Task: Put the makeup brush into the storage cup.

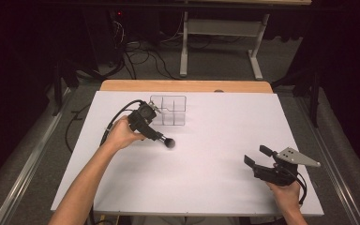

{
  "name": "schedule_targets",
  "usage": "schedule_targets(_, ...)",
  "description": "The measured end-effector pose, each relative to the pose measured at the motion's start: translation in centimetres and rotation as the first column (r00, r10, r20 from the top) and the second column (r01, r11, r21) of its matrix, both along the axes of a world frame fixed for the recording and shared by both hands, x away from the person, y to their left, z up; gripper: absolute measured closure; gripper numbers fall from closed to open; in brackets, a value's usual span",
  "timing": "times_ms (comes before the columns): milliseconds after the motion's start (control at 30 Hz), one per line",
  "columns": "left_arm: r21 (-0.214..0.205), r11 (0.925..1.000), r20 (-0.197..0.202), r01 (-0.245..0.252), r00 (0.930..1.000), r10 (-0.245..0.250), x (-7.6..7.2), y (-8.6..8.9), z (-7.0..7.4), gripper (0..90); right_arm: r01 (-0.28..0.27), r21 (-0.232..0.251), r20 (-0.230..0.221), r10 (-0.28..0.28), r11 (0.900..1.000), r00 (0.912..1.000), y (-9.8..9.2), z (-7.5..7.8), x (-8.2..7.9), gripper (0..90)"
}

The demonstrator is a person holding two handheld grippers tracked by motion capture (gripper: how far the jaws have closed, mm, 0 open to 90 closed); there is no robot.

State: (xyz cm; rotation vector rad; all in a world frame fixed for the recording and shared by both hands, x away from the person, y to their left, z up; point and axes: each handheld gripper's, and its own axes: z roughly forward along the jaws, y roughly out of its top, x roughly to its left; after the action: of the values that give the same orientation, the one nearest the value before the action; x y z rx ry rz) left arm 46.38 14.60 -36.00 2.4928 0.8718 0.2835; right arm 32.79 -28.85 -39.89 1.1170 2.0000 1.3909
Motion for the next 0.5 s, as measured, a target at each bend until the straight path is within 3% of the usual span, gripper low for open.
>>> schedule_targets(333, 0.013, 0.9999, -0.013, 0.005, 0.9999, -0.005, 0.5, -0.1, -0.8, 25.0, -0.008, 0.003, -0.003, 0.008, 1.0, 1.0, 0.0, 0.0, 0.1, 24.9)
schedule_targets(500, 0.047, 0.9982, 0.0, 0.038, 0.9993, -0.038, 0.7, -0.2, -1.3, 25.1, -0.015, -0.002, 0.001, 0.015, 0.9999, 0.9999, 0.1, 0.0, 0.0, 25.0)
